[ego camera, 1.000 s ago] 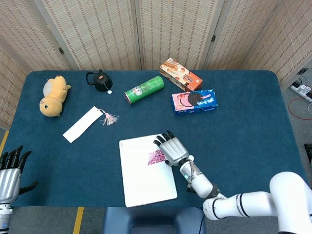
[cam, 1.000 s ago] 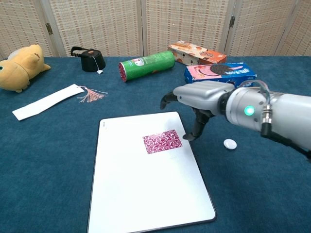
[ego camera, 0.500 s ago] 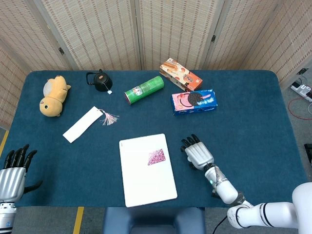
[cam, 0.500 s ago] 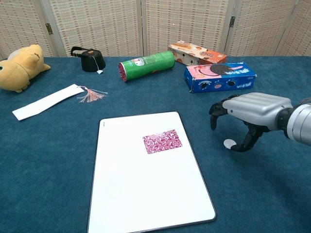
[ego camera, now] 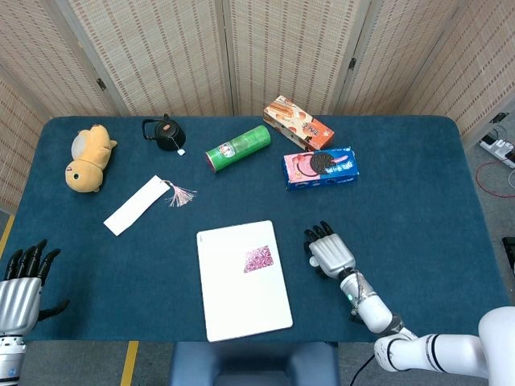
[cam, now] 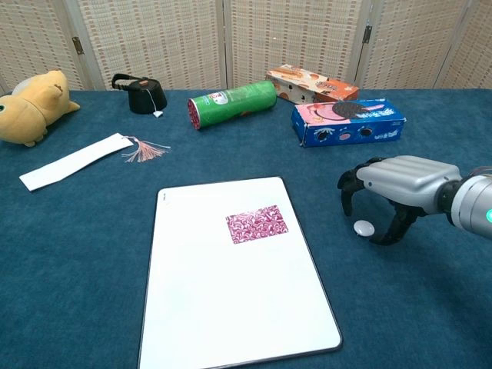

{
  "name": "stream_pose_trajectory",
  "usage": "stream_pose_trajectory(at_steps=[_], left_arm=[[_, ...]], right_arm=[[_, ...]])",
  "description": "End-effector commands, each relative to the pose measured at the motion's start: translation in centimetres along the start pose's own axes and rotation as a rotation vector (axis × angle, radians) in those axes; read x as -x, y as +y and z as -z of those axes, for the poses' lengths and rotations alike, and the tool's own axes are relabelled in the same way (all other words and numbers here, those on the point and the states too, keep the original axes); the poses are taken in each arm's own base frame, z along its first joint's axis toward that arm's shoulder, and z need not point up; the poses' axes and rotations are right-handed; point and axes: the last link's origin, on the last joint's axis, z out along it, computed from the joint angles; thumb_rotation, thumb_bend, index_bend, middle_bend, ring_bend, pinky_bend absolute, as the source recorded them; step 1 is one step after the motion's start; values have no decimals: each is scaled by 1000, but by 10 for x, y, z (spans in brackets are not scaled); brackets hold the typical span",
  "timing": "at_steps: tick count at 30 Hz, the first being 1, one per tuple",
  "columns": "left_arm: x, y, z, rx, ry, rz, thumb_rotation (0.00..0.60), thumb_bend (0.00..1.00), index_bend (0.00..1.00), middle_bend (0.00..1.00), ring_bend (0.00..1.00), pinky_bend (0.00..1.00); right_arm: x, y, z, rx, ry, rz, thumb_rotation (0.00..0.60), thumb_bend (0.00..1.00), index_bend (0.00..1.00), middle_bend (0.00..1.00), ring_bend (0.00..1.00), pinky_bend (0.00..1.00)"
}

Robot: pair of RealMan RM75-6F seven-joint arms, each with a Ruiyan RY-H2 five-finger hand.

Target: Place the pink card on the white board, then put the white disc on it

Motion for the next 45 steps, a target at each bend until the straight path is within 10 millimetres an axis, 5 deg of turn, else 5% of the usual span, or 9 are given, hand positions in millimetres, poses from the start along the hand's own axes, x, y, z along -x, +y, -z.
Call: stream_pose_trajectory(at_steps=[1, 33, 45], left_arm=[[0, 0, 0, 1, 0, 0, 600, 132, 166, 53, 82, 0], [1, -1, 2, -6, -6, -5, 600, 132, 167, 53, 82, 0], [1, 0, 1, -1, -7, -6, 600, 131, 166, 53, 82, 0]], right_arm=[[0, 2, -1, 7, -3, 1, 600, 298, 389, 174, 92, 29], [3, 2, -4, 21, -28, 7, 600, 298, 447, 187, 93, 29], [-5, 0, -2, 15, -17, -3, 600, 392, 476, 194, 94, 30]])
